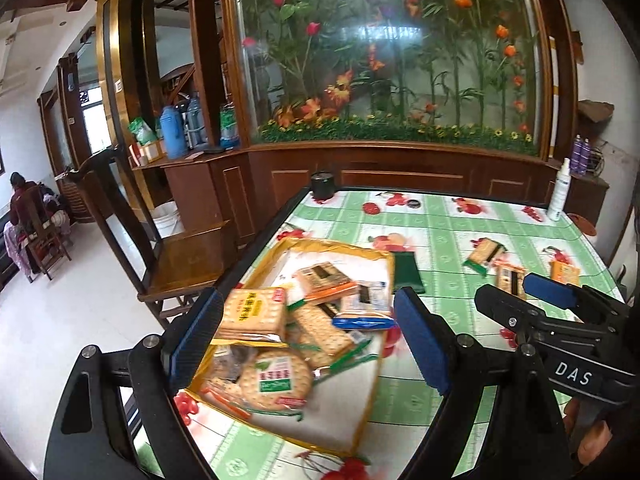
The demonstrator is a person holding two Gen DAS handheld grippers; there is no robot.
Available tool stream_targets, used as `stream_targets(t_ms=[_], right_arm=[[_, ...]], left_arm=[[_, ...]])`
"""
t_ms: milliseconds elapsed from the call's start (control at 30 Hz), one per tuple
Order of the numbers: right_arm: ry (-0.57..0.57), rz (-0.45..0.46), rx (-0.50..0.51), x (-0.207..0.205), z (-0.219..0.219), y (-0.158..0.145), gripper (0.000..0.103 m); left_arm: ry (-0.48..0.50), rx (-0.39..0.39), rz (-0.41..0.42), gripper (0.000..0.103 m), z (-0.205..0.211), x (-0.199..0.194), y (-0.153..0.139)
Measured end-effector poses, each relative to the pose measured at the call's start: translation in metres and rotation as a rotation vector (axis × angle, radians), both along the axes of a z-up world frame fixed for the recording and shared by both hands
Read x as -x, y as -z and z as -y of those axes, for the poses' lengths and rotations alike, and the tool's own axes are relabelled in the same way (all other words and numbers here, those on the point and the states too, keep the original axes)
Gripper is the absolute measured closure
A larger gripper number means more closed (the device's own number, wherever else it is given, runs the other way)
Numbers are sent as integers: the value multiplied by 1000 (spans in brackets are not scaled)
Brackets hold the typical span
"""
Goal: Organize snacks
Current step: 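Move both tools back over the remaining snacks, then grasp a tan cracker pack with the left tool while the right grasps the yellow cheese biscuit bag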
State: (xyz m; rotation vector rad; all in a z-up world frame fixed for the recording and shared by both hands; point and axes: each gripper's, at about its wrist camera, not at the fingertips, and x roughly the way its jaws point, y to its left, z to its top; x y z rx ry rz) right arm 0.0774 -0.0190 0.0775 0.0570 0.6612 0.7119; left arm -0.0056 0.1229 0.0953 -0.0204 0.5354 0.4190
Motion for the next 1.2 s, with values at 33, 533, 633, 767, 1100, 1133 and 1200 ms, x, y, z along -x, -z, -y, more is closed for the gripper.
stream_targets(t_ms=[33, 533, 633, 767, 1100, 1133, 1200], right_arm=[[10, 7, 0, 3, 7, -2, 24], [114, 39, 25, 12, 67, -2, 16], [134, 33, 22, 10, 82, 1, 16], [166, 3, 18, 5, 105, 10, 16], [319, -146, 53, -29, 193, 61, 12], [332, -152, 50, -33, 200, 64, 12], [356, -157, 46, -45, 212, 68, 12]], left_arm=[[9, 4, -1, 15, 3, -1, 0], [82, 0, -20, 15, 45, -13, -1], [95, -3, -27, 15, 51, -18, 0], [122, 28, -48, 15, 53, -25, 6], [229, 148, -187, 15, 70, -85, 50], [269, 160, -208, 15, 81, -98, 57], [328, 165, -245, 15, 101, -120, 68]])
